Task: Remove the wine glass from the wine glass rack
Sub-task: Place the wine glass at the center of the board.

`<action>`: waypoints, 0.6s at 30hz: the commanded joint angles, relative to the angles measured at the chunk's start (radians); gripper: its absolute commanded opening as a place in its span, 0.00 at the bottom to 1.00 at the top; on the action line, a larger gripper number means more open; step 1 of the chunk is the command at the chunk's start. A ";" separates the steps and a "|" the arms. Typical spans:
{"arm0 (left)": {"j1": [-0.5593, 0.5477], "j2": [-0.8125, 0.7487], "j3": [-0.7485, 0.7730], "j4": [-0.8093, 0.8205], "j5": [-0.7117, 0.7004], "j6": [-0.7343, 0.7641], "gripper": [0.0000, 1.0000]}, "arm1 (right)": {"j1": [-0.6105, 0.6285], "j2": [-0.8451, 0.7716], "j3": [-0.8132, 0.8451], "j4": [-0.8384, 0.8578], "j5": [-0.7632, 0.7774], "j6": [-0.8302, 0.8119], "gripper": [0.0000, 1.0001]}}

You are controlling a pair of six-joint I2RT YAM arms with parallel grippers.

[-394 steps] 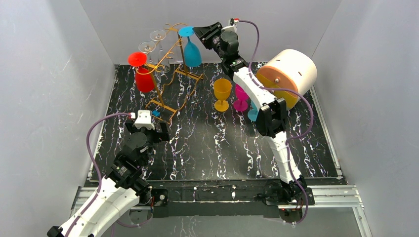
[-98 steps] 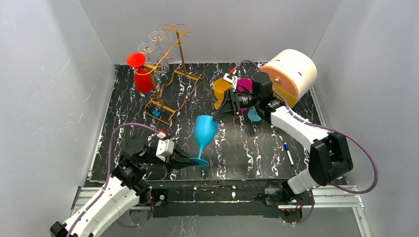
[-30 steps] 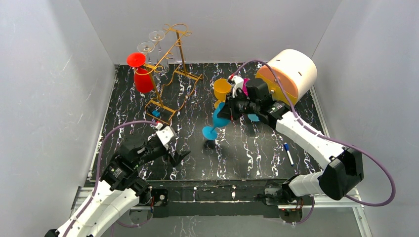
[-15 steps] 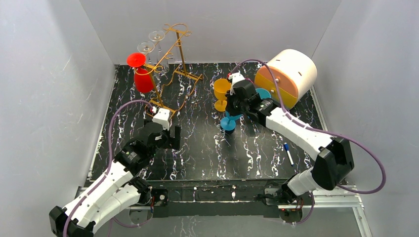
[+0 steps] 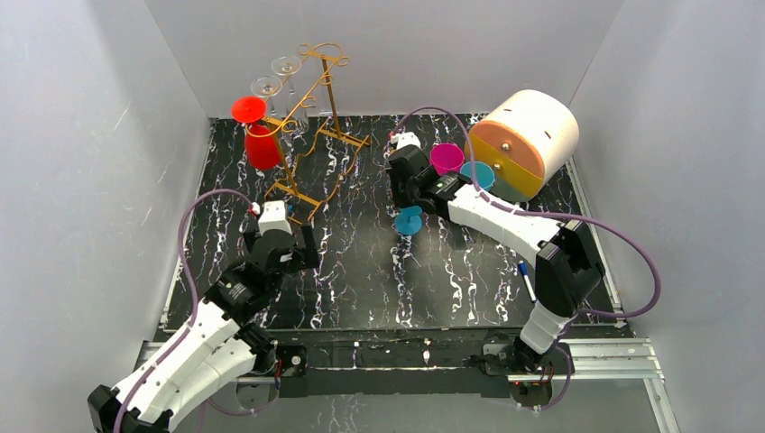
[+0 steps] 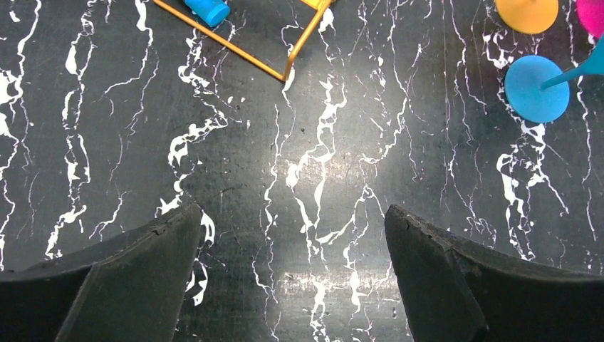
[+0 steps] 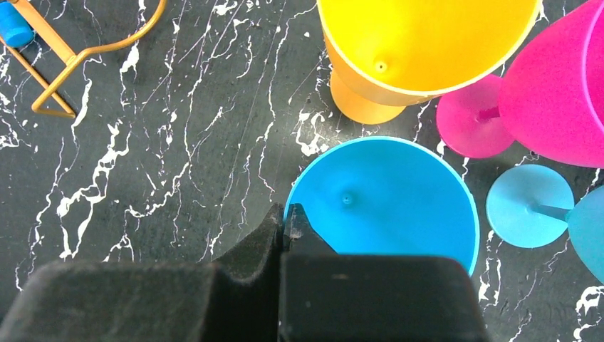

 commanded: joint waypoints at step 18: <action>0.002 -0.060 0.218 -0.280 -0.134 -0.126 0.98 | 0.015 0.148 0.238 -0.156 -0.130 -0.166 0.16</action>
